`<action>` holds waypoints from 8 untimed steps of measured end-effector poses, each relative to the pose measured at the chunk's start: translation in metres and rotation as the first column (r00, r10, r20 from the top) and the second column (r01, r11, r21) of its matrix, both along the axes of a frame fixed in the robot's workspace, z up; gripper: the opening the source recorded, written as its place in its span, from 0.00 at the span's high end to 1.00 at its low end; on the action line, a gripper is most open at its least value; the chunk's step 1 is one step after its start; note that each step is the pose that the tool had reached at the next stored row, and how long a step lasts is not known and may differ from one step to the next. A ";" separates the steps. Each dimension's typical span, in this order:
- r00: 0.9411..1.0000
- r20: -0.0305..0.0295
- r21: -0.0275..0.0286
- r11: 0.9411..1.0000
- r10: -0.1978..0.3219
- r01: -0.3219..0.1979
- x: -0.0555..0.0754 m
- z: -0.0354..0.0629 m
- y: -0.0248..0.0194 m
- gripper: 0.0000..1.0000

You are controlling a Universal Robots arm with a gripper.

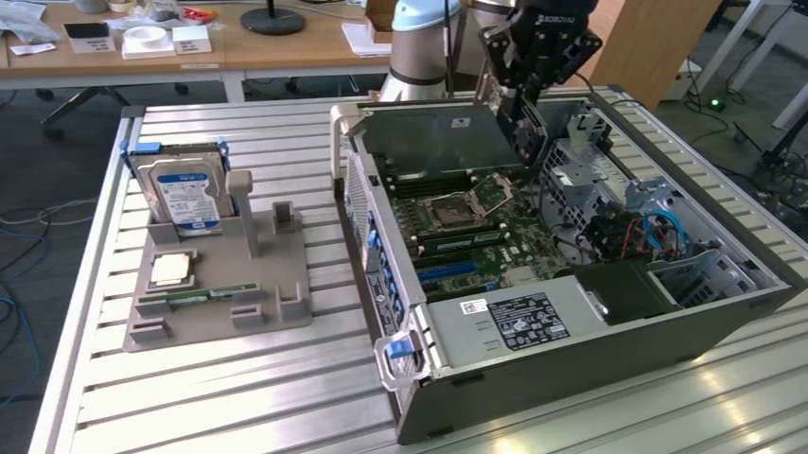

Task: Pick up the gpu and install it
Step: 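Pick up the gpu and move the gpu toward the slot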

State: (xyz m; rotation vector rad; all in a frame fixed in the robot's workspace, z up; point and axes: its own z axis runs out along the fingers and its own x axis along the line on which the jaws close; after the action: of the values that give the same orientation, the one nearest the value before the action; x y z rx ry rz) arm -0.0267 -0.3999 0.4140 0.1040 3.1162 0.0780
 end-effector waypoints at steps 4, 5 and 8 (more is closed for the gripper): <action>1.000 0.000 0.000 1.000 0.000 0.000 0.017 0.0000 0.0000 0.74; 1.000 0.000 0.000 1.000 0.000 0.000 0.020 0.0000 0.0000 0.74; 1.000 0.000 0.000 1.000 0.000 0.000 0.022 0.0000 0.0000 0.74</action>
State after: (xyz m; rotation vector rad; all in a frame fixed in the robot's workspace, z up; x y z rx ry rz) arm -0.0048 -0.4000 0.4140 0.1040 3.1162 0.0786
